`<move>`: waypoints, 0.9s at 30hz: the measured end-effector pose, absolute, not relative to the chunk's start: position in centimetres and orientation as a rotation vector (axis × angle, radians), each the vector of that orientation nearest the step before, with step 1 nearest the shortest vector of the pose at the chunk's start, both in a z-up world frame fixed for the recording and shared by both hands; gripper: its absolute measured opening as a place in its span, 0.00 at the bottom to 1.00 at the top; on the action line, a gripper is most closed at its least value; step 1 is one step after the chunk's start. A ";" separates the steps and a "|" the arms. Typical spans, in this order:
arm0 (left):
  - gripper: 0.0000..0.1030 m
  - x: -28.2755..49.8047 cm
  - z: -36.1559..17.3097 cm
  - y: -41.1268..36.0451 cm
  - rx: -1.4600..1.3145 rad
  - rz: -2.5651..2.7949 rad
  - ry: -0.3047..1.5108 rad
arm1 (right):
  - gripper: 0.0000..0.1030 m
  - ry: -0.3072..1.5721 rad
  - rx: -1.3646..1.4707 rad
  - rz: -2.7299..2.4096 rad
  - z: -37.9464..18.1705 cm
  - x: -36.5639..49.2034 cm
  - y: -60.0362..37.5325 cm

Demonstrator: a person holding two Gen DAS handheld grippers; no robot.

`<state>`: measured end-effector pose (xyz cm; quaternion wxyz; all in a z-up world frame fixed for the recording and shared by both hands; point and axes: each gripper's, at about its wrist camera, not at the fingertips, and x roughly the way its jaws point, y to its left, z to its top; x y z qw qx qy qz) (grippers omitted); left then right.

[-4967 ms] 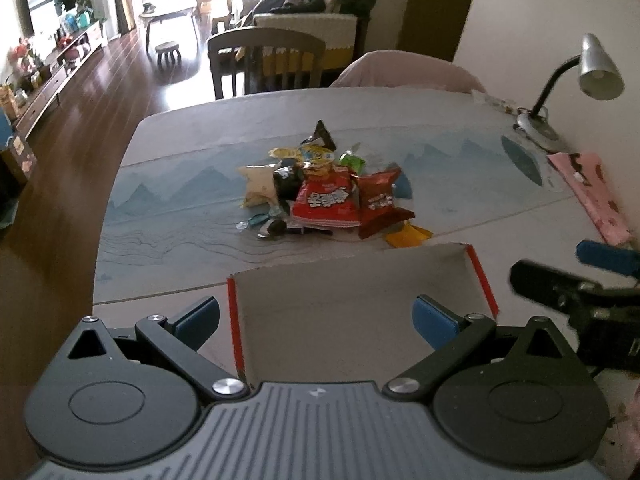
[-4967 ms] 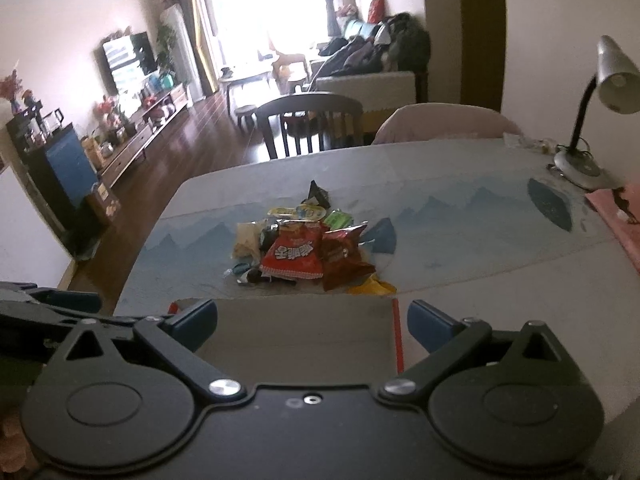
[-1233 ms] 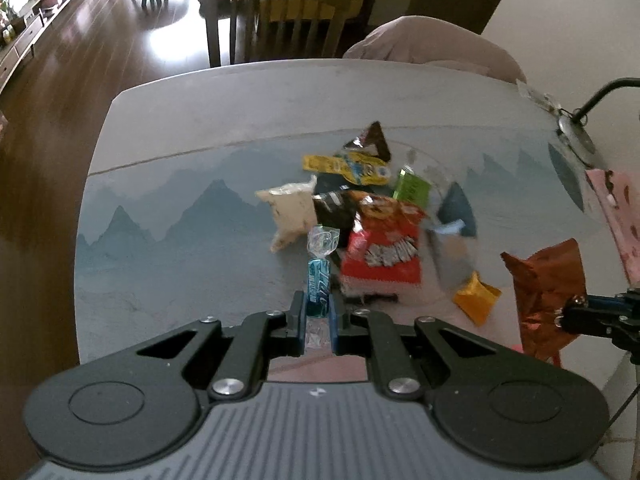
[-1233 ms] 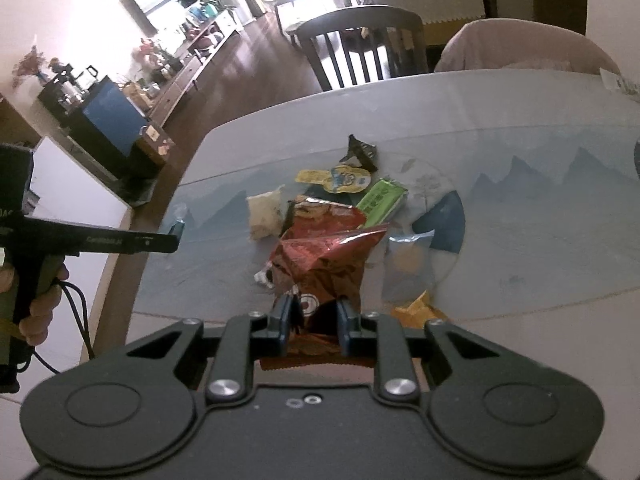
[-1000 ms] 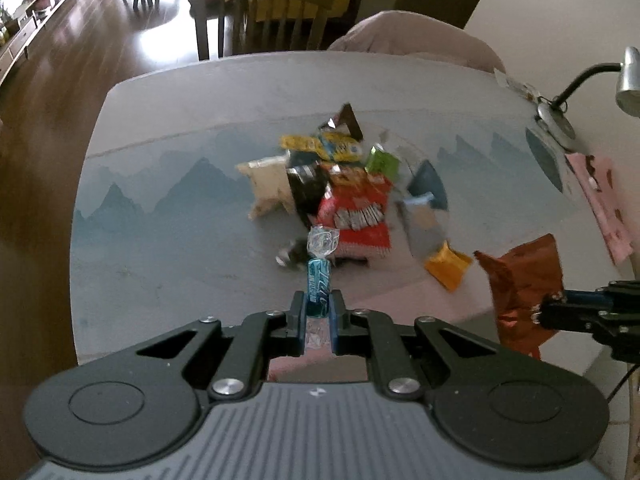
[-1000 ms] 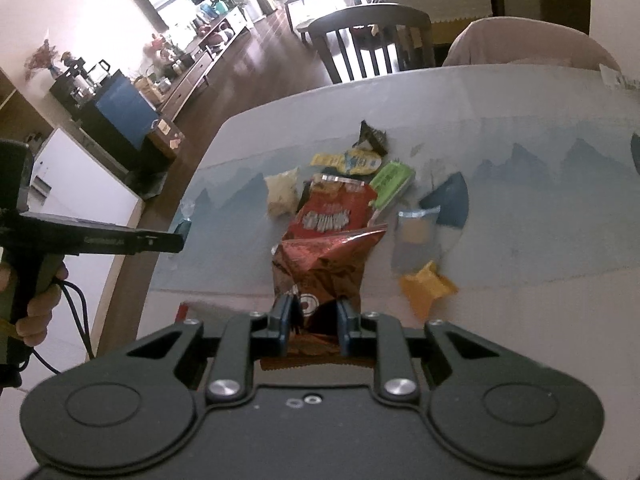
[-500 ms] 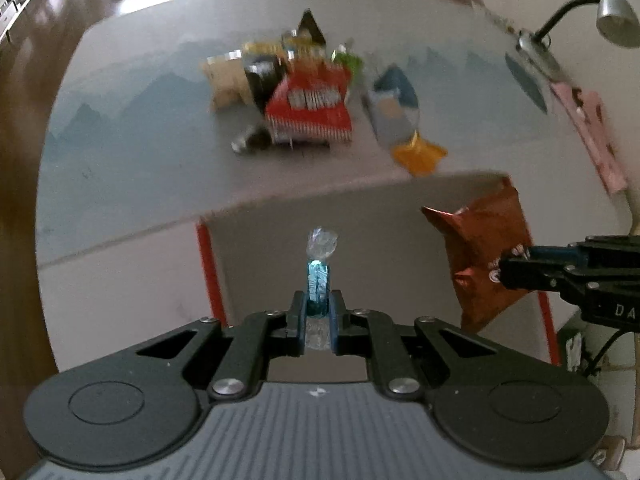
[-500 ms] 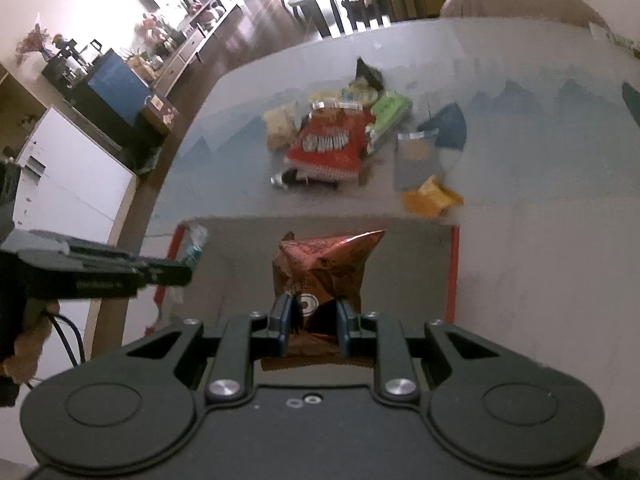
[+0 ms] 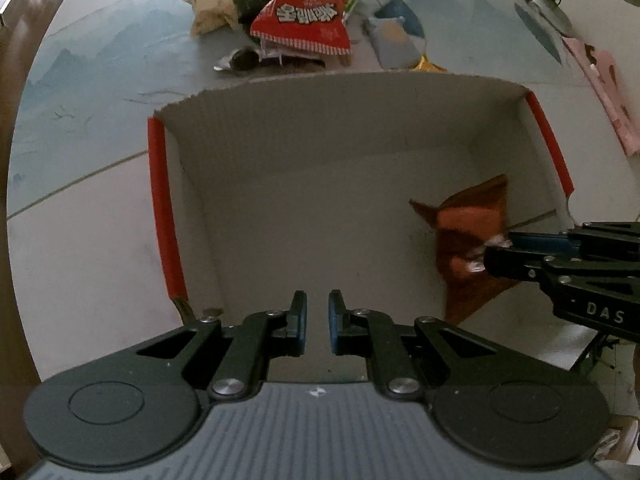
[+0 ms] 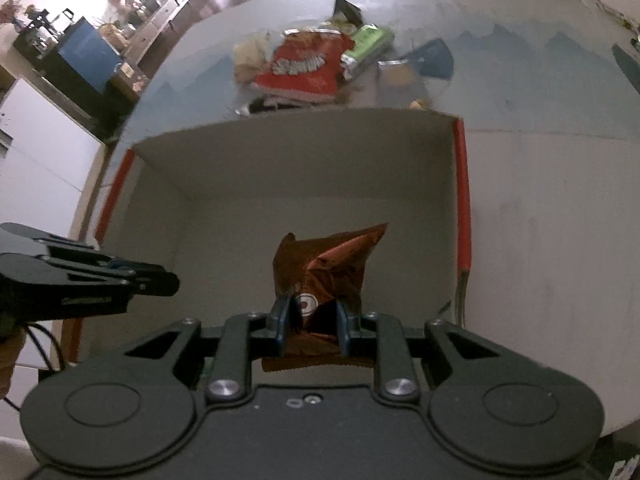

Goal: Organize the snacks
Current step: 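Open both tools to drop the brown bag and clear candy into the box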

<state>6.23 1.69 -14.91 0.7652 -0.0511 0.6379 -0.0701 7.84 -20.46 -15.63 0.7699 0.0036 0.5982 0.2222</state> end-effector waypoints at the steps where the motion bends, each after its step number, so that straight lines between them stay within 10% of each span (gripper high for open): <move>1: 0.10 6.1 -15.0 1.6 -0.111 -0.153 1.387 | 0.22 1.296 0.002 0.480 -15.6 7.8 -20.4; 14: 0.12 5.3 -13.0 1.3 -0.079 -0.162 1.311 | 0.27 1.244 0.001 0.508 -12.8 6.8 -20.4; 20: 0.32 5.1 -11.2 1.5 -0.082 -0.161 1.263 | 0.30 1.177 -0.013 0.536 -10.4 6.4 -20.1; 23: 0.44 5.0 -10.1 1.6 -0.076 -0.156 1.229 | 0.40 1.134 -0.026 0.547 -9.3 6.2 -19.9; 27: 0.58 4.9 -8.4 1.9 -0.067 -0.147 1.174 | 0.82 1.062 -0.046 0.539 -7.7 6.1 -19.8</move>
